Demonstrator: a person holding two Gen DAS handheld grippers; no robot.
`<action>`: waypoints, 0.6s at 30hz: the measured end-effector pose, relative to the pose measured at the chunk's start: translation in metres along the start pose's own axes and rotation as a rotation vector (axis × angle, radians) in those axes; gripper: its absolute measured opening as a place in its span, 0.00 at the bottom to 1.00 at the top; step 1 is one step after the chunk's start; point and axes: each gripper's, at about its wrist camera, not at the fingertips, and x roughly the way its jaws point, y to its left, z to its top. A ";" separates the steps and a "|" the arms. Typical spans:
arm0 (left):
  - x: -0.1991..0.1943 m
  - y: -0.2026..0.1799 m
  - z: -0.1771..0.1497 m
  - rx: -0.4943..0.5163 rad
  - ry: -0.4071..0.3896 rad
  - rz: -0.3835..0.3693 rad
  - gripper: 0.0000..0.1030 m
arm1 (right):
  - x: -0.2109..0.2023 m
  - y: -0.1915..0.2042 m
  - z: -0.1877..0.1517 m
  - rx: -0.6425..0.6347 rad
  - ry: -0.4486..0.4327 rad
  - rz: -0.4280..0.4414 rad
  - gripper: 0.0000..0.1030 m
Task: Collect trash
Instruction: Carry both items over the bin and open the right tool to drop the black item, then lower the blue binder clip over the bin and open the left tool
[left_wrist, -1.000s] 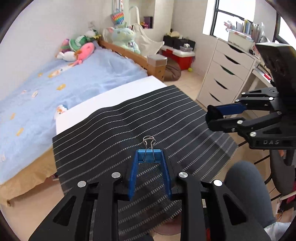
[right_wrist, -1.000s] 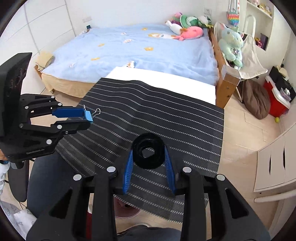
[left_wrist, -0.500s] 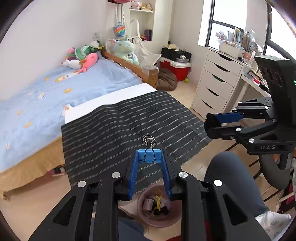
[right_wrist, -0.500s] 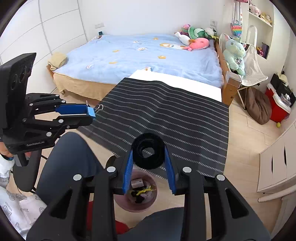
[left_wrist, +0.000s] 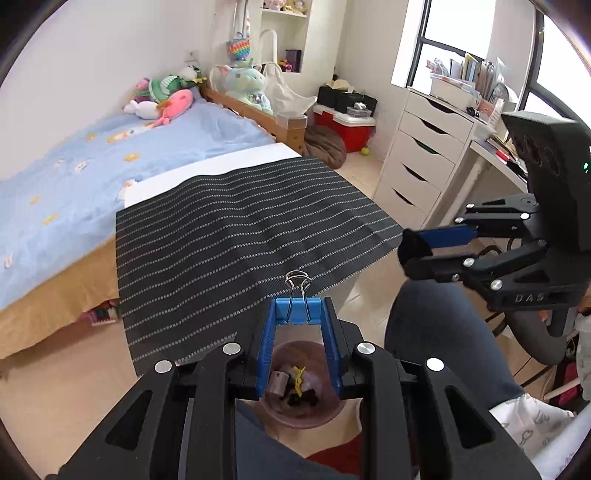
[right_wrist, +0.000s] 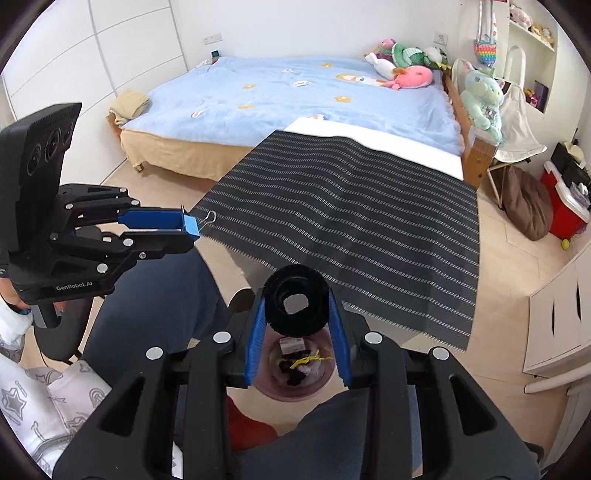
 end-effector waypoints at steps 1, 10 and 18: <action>-0.001 0.000 -0.001 -0.003 0.001 -0.003 0.24 | 0.001 0.002 -0.002 -0.002 0.005 0.006 0.31; -0.004 0.005 -0.003 -0.014 0.003 0.001 0.24 | 0.012 0.011 -0.003 -0.011 0.026 0.065 0.44; -0.001 0.001 -0.003 -0.007 0.013 -0.001 0.24 | 0.013 0.005 -0.003 0.017 0.018 0.041 0.88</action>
